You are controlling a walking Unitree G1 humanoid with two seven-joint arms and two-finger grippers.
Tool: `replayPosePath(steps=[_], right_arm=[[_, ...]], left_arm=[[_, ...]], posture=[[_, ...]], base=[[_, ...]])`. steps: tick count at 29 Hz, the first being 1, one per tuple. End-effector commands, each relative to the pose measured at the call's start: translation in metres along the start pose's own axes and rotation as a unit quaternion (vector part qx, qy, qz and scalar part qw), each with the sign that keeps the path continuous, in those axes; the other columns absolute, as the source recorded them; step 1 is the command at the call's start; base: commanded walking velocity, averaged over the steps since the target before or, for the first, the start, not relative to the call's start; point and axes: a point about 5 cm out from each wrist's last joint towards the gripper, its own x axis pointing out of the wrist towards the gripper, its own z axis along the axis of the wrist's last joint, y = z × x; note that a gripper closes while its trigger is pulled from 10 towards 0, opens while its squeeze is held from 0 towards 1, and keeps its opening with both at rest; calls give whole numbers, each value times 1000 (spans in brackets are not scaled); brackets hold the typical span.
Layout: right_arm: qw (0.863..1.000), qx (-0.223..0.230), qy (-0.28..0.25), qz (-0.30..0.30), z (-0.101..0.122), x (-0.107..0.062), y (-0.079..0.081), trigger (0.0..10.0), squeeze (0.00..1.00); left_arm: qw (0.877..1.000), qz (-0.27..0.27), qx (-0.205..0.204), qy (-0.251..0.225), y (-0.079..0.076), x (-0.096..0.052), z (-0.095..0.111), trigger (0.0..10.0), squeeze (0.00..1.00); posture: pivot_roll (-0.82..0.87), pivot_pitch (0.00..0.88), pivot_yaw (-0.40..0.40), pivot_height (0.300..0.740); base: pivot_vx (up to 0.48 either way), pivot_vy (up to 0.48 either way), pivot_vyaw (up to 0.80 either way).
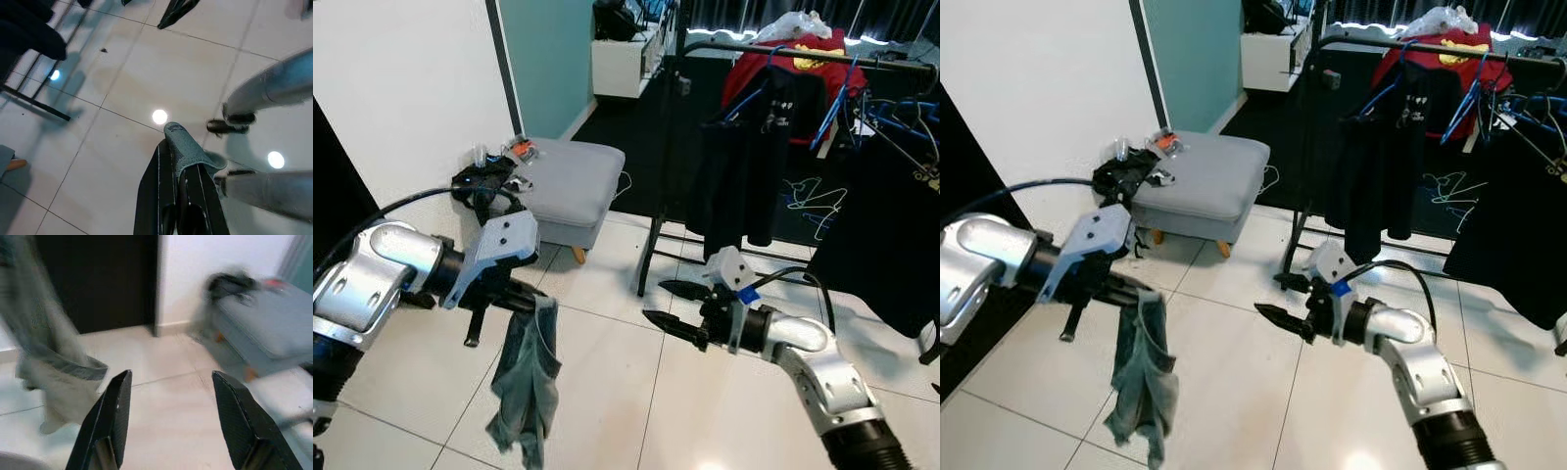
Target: Hang hanger
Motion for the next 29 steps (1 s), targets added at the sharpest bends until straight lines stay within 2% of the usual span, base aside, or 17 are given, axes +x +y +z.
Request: replayPosePath(steps=[1, 2, 3, 4, 7, 12, 13, 14, 15, 17, 18, 19, 20, 21, 22, 24, 29], right_arm=[[1000, -5, 6, -24, -2, 4, -2, 10000, 0], [998, 5, 9, -57, -4, 6, -6, 10000, 0], [998, 5, 9, -57, -4, 6, -6, 10000, 0], [994, 32, 5, -102, -9, 8, -8, 10000, 0], [991, 51, 2, -124, -12, 10, -7, 10000, 0], [993, 58, -14, -103, -10, 12, 0, 10000, 0], [996, 49, -34, -65, -5, 14, 7, 10000, 0], [996, 49, -34, -65, -5, 14, 7, 10000, 0], [997, 46, -55, -15, 1, 15, 16, 10000, 0], [997, 46, -55, -15, 1, 15, 16, 10000, 0], [996, 50, -68, 30, 5, 16, 23, 10000, 612], [996, 50, -68, 30, 5, 16, 23, 10000, 612], [994, 40, -69, 78, 6, 14, 29, 10000, 1000], [994, 40, -69, 78, 6, 14, 29, 10000, 1000], [991, 29, -62, 112, 4, 12, 32, 10000, 1000], [989, 18, -52, 136, 1, 10, 33, 10000, 1000], [985, -7, -35, 168, -2, 9, 32, 10000, 1000]], left_arm=[[1000, 11, -11, 1, -1, 6, -7, 0, 0], [1000, 16, -19, -10, -4, 10, -10, 0, 0], [1000, 16, -19, -10, -4, 10, -10, 0, 0], [999, 19, -33, -18, -14, 20, -18, 0, 0], [999, 10, -46, -13, -24, 26, -25, 0, 0], [998, -15, -56, -1, -33, 28, -29, 0, 0], [998, -14, -54, -2, -33, 29, -29, 0, 0], [998, -14, -54, -2, -33, 29, -29, 0, 0], [999, -10, -47, -8, -32, 29, -26, 0, 0], [999, -10, -47, -8, -32, 29, -26, 0, 0], [999, -6, -40, -16, -30, 30, -24, 0, 0], [999, -6, -40, -16, -30, 30, -24, 0, 0], [999, -6, -27, -30, -27, 28, -16, 0, 0], [999, -6, -27, -30, -27, 28, -16, 0, 0], [999, -7, -13, -42, -24, 26, -9, 0, 0], [999, -11, -2, -48, -23, 25, -4, 0, 0], [998, -28, 18, -47, -23, 22, 4, 0, 0]], posture=[[51, 18, 33, 740], [48, 17, 32, 740], [48, 17, 32, 740], [47, 15, 30, 740], [48, 12, 27, 740], [48, 10, 25, 740], [47, 7, 26, 740], [47, 7, 26, 740], [47, 6, 25, 740], [47, 6, 25, 740], [47, 5, 26, 740], [47, 5, 26, 740], [45, 7, 26, 740], [45, 7, 26, 740], [42, 8, 26, 740], [42, 10, 25, 740], [44, 13, 16, 740]], base=[[0, 0, 0], [0, 0, 0], [0, 0, 0], [0, 0, 0], [0, 0, 0], [0, 0, 0], [0, 0, 0], [0, 0, 0], [0, 0, 0], [0, 0, 0], [0, 0, 0], [0, 0, 0], [0, 0, 0], [0, 0, 0], [0, 0, 0], [0, 0, 0], [0, 0, 0]])
